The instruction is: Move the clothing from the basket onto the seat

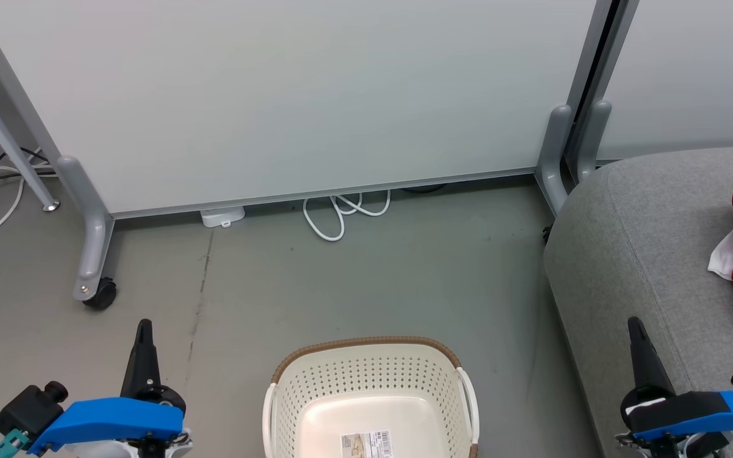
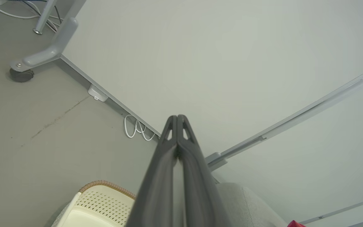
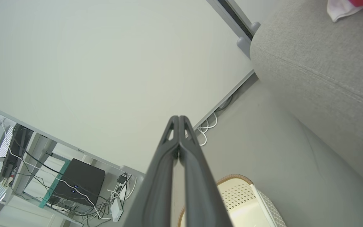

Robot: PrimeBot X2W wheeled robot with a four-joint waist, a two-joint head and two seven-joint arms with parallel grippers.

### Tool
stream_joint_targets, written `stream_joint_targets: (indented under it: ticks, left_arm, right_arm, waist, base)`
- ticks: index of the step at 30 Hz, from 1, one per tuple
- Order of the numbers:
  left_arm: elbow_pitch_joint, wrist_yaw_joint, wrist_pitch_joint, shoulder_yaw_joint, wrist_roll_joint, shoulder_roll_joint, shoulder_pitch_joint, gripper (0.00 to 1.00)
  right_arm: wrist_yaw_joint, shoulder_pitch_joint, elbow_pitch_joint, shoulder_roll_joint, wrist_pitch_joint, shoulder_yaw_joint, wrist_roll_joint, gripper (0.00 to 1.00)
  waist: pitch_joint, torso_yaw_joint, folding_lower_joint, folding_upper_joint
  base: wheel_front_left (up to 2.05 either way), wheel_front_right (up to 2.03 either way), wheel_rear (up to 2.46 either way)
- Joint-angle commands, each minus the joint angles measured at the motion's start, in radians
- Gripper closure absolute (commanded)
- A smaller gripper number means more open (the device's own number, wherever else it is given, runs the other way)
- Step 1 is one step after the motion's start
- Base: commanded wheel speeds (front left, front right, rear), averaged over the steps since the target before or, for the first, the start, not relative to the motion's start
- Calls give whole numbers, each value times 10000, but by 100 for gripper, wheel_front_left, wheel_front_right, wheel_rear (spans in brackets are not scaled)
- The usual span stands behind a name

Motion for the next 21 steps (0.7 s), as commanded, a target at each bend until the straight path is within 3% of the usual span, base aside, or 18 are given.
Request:
stream_joint_targets:
  ticks: [1, 21]
  left_arm:
    - [-136, -39, 94, 75, -320, 20, -299, 100]
    - [-159, -54, 659, 258, -2526, 22, -437, 100]
  right_arm:
    - [3, -286, -140, -50, 74, -33, 350, 100]
    - [3, -373, -227, -57, 644, -99, 2670, 100]
  waist:
    - [0, -5, 0, 0]
    - [1, -81, 0, 0]
  base:
    - [0, 0, 0]
    - [0, 0, 0]
